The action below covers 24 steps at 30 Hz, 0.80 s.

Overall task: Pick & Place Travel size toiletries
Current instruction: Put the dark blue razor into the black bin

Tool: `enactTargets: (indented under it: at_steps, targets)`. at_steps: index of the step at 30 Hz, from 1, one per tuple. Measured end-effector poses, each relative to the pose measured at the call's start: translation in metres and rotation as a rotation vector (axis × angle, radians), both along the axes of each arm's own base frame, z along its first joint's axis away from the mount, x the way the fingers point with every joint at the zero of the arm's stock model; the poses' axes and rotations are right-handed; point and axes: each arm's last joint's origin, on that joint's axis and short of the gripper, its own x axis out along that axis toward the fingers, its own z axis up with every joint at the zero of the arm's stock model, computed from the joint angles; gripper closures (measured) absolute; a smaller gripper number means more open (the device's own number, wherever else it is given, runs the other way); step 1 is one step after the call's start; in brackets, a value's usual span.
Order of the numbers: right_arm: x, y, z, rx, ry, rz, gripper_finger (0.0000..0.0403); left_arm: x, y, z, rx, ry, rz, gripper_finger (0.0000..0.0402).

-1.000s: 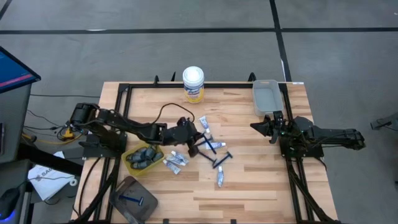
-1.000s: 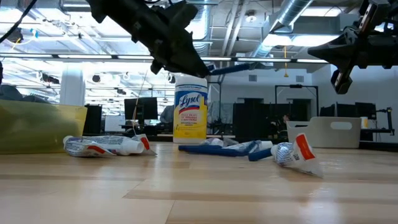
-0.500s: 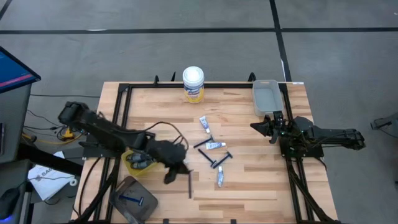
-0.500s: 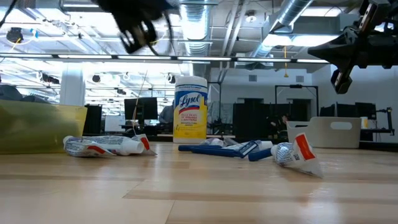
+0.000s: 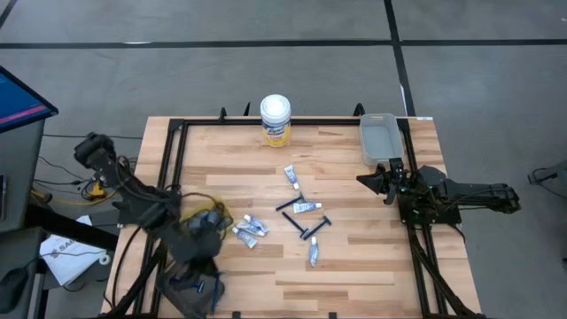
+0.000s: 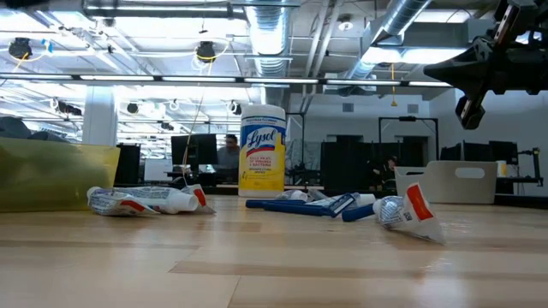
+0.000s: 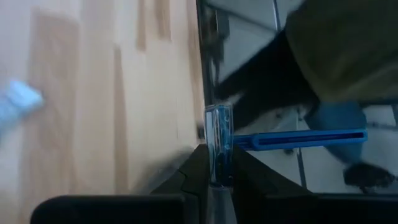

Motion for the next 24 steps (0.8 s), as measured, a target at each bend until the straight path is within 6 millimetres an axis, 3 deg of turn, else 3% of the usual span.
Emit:
enactTargets:
  at_steps: [10,24]
  targets:
    - [0.0,0.0,0.0,0.0,0.0,0.0,0.0403,-0.025,-0.025,-0.018,0.067,0.148,-0.072,0.0361]
    - [0.0,0.0,0.0,0.0,0.0,0.0,0.0403,-0.035,-0.022,-0.06,0.188,0.269,-0.084,0.0359]
